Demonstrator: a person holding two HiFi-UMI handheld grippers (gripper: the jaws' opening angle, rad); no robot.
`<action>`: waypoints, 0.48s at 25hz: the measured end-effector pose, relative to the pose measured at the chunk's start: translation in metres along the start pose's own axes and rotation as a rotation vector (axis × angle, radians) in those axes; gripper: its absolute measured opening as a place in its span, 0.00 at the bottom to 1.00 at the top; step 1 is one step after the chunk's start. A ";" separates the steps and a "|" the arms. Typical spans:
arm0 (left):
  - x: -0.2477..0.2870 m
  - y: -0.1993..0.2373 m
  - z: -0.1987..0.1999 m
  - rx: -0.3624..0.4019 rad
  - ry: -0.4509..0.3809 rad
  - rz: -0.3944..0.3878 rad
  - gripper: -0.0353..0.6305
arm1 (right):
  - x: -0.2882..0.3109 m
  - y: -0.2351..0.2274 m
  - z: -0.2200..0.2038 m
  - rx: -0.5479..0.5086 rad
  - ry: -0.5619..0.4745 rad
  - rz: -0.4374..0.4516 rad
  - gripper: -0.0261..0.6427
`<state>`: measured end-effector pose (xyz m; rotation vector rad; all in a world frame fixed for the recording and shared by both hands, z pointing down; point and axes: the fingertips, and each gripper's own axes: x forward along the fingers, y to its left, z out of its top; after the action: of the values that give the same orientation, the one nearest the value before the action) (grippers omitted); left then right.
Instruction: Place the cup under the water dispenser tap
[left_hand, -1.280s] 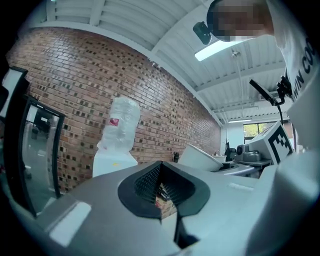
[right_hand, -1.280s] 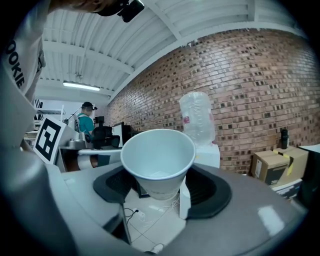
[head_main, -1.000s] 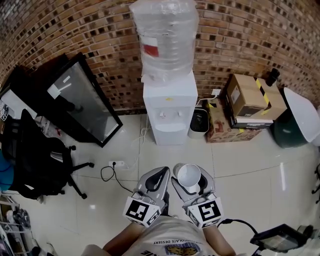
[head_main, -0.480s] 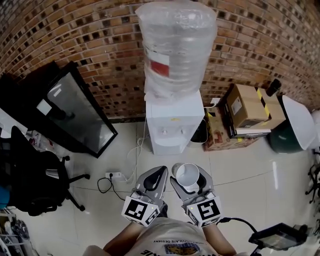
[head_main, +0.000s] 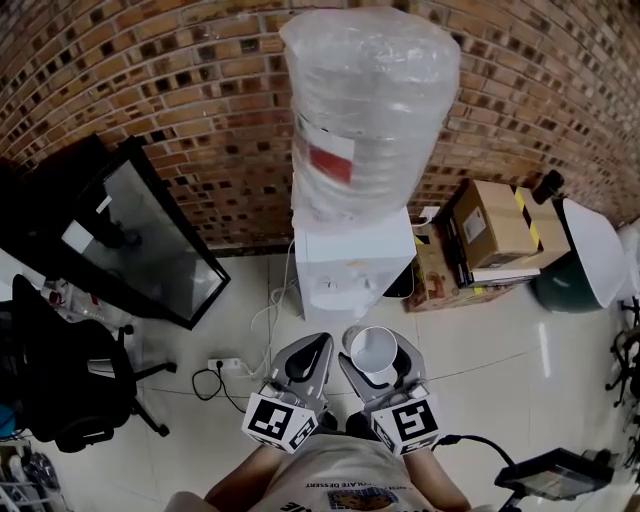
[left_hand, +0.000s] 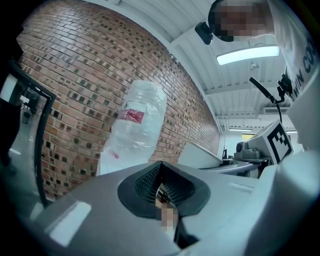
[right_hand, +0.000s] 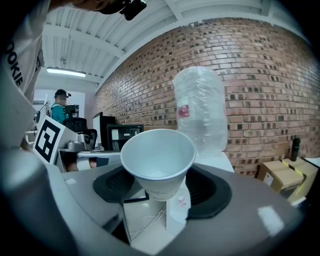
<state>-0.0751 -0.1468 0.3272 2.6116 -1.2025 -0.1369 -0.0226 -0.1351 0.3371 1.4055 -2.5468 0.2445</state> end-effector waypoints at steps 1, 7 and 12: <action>0.003 0.001 -0.003 0.000 0.000 -0.002 0.03 | 0.002 -0.001 -0.002 0.001 0.004 0.000 0.53; 0.020 0.005 -0.007 0.028 0.004 0.005 0.03 | 0.016 -0.012 -0.006 -0.031 0.005 0.021 0.53; 0.029 0.003 -0.018 0.020 -0.011 0.029 0.03 | 0.026 -0.028 -0.026 -0.037 0.022 0.050 0.53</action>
<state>-0.0553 -0.1671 0.3461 2.6127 -1.2509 -0.1343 -0.0094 -0.1641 0.3700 1.3201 -2.5577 0.2190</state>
